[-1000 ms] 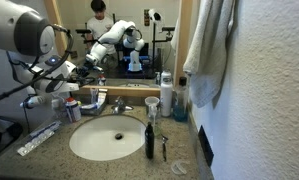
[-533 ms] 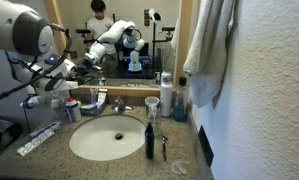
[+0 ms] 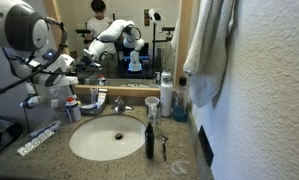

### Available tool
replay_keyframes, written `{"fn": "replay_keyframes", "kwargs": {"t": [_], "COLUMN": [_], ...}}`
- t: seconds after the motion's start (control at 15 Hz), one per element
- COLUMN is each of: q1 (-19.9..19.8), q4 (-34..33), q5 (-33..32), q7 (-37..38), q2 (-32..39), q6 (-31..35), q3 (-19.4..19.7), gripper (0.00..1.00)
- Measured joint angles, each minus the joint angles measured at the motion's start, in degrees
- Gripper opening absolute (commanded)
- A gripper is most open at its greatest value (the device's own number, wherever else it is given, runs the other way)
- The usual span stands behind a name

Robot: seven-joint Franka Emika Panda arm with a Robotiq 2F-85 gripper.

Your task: Move the electric toothbrush forward

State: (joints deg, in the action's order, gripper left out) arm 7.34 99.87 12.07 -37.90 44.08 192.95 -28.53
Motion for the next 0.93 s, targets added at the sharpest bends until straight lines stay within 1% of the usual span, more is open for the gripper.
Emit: {"fn": "replay_keyframes", "kwargs": {"t": [0.67,0.93], "q1": [2.04,2.21], "q4": [0.43,0.67], "q5": [1.32,1.79], "q7": [0.13,0.41], "q2": [-3.61,-5.02], "q6": [-0.12,-0.17], "q3": [1.31,1.24], "gripper": [0.12,0.12]}}
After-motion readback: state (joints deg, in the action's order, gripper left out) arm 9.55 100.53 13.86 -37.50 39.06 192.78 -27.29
